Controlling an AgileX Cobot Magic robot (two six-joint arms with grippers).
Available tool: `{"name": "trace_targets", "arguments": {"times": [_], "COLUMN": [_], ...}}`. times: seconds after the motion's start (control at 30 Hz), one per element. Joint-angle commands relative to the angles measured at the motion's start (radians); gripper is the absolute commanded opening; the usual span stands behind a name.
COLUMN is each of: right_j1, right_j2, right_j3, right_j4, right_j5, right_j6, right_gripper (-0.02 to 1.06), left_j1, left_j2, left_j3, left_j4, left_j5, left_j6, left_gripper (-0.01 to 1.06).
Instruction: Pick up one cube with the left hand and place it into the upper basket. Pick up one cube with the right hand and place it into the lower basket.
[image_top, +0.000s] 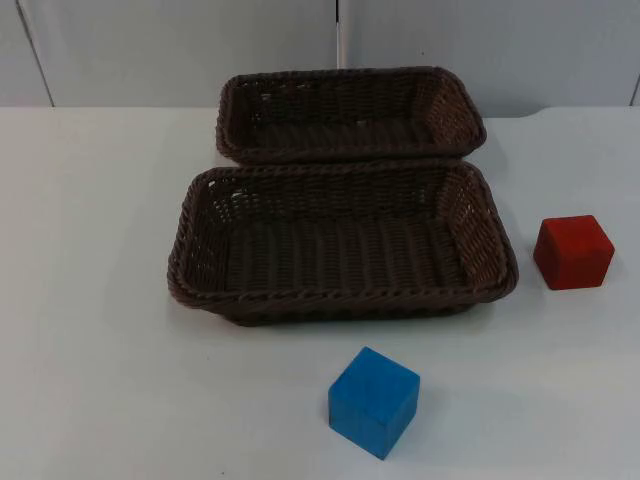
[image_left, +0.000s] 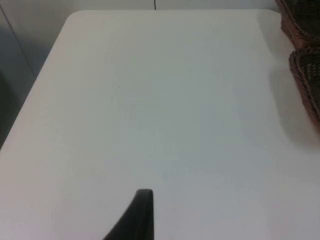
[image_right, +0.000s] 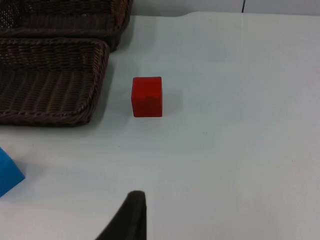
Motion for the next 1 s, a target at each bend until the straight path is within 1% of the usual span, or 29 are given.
{"name": "trace_targets", "arguments": {"times": [0.0, 0.3, 0.4, 0.5, 0.63, 0.73, 0.97], "right_j1": [-0.006, -0.006, -0.006, -0.006, -0.006, -0.006, -0.006], "right_j2": [-0.004, -0.004, -0.004, -0.004, -0.004, -0.004, -0.004], "right_j3": [0.001, 0.001, 0.001, 0.001, 0.001, 0.001, 0.001], "right_j4": [0.002, 0.002, 0.002, 0.002, 0.002, 0.002, 0.004], "right_j5": [-0.004, -0.004, -0.004, -0.004, -0.004, -0.004, -0.004], "right_j6": [0.0, 0.0, 0.0, 0.0, 0.0, 0.0, 0.0], "right_gripper": [1.05, 1.05, 1.05, 1.05, 1.05, 1.05, 1.05], "left_j1": [0.003, 0.003, 0.003, 0.003, 0.003, 0.003, 0.003], "left_j2": [0.015, 0.13, 0.178, 0.207, 0.25, 0.284, 0.295], "left_j3": [-0.009, -0.065, -0.065, -0.065, -0.065, -0.065, -0.065], "left_j4": [-0.023, -0.027, -0.034, -0.037, -0.073, -0.106, -0.108], "left_j5": [-0.008, -0.049, -0.075, -0.082, -0.093, -0.115, -0.14], "left_j6": [0.0, 0.0, 0.0, 0.0, 0.0, 0.026, 0.029], "left_gripper": [1.05, 1.05, 1.05, 1.05, 1.05, 1.05, 1.05]}}
